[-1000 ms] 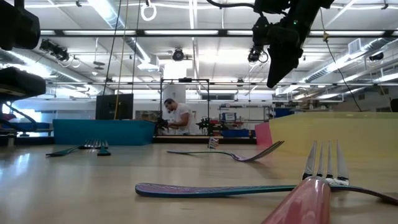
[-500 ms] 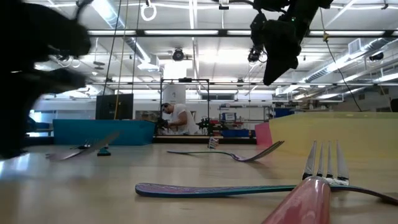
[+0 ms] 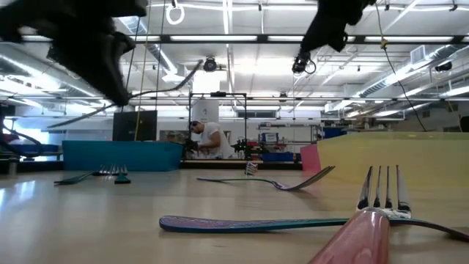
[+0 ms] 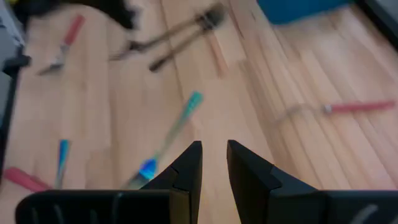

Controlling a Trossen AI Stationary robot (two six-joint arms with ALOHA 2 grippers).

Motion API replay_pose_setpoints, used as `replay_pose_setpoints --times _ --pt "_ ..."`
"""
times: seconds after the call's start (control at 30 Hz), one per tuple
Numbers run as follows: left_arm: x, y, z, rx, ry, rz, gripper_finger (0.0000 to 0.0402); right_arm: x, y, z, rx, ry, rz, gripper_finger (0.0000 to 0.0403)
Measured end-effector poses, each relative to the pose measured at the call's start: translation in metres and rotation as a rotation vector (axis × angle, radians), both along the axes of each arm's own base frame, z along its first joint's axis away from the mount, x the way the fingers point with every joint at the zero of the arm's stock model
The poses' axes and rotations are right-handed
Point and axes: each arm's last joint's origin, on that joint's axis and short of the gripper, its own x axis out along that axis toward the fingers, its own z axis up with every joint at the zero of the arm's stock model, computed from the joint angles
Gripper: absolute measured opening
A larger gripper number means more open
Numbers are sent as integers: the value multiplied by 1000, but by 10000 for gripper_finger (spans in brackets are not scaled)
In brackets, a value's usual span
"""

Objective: Sort silverware by color (type)
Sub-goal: Put the bottom left blue fork into the yellow bin

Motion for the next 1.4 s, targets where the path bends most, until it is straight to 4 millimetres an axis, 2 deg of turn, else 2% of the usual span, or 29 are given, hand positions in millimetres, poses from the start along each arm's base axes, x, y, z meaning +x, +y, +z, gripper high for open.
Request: replay_pose_setpoints --times 0.17,0.33,0.47,0.63,0.8,1.03,1.4 --pt "10 19 6 72 -75 86 9 1 25 3 -98 -65 -10 83" --pt "25 33 8 73 -147 123 9 -1 40 0 -173 -117 -37 83" --pt "39 44 16 105 -269 154 9 -1 48 -9 -220 -144 -65 83" --pt "55 55 29 135 -408 151 9 0 54 -29 -273 -181 -90 83" --pt "67 63 42 166 -534 129 9 0 54 -43 -354 -239 -124 83" --pt "76 74 53 83 -666 117 9 10 50 -51 -421 -315 -122 83" --pt "98 89 41 127 -721 87 9 25 39 -43 -410 -462 -257 83"
